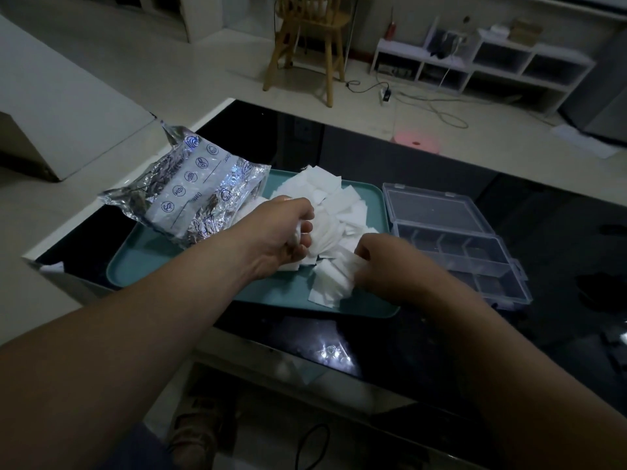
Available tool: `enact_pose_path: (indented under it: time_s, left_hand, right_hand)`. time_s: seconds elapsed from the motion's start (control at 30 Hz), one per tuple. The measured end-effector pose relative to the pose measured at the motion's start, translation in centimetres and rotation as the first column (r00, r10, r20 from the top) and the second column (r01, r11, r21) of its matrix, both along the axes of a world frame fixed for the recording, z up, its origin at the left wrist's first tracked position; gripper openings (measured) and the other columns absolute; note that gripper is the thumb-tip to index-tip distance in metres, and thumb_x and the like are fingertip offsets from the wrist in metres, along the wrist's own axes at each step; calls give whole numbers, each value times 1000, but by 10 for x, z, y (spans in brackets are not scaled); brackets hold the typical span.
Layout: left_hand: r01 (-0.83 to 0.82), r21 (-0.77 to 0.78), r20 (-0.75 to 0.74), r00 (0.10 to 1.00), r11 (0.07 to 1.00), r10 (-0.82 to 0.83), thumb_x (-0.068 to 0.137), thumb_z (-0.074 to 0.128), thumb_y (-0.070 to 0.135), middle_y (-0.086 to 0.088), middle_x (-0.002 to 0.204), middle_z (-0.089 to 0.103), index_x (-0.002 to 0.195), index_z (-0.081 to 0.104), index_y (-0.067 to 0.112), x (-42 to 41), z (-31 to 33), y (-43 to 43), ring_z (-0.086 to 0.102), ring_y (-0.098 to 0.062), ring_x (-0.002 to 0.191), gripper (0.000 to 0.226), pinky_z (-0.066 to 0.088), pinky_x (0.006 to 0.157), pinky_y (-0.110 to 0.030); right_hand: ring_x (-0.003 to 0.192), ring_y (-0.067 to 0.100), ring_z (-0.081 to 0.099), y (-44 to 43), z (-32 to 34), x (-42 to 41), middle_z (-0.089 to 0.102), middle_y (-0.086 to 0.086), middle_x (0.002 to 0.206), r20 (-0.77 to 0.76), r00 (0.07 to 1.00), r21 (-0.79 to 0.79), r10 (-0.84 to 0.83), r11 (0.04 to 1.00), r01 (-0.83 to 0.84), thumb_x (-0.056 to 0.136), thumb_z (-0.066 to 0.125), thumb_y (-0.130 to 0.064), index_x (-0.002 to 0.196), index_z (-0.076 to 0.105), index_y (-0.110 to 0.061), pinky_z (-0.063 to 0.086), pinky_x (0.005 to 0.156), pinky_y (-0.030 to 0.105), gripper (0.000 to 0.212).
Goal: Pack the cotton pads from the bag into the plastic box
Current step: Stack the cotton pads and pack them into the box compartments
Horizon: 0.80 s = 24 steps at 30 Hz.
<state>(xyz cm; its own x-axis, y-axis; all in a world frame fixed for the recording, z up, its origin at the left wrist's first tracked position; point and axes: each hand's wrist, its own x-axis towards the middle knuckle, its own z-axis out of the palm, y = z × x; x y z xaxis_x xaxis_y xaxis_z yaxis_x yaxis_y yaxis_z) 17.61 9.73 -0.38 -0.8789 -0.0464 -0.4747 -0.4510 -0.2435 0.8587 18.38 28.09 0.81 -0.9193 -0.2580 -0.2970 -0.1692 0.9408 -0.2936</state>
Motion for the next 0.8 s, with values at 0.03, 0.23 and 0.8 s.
enact_pose_path:
  time_s: [0.03, 0.23, 0.8]
  left_hand:
    - [10, -7, -6, 1000, 1000, -10, 91, 54, 8, -4, 74, 50, 108, 55, 16, 1, 1, 2, 44, -15, 54, 18, 37, 44, -19]
    - [78, -47, -37, 996, 996, -80, 94, 52, 10, -5, 78, 51, 109, 55, 15, 7, 5, 10, 46, -15, 54, 16, 38, 46, -22]
    - [11, 173, -108, 994, 985, 8, 100, 62, 20, -9, 92, 70, 99, 62, 19, 8, 13, 54, 64, -22, 83, 1, 50, 56, -26]
  right_hand:
    - [88, 25, 65, 2, 1, 0, 70, 6, 93, -6, 1000, -16, -4, 1000, 3, 86, 68, -11, 96, 68, -11, 54, 73, 36, 10]
    - [77, 22, 71, 16, 5, -5, 74, 4, 81, -27, 999, -126, -43, 991, 39, 91, 65, -14, 85, 69, -12, 57, 70, 36, 7]
    - [74, 15, 71, 19, 18, 1, 75, -1, 84, -67, 944, -691, -322, 697, 189, 101, 63, -32, 92, 72, -21, 56, 69, 40, 17]
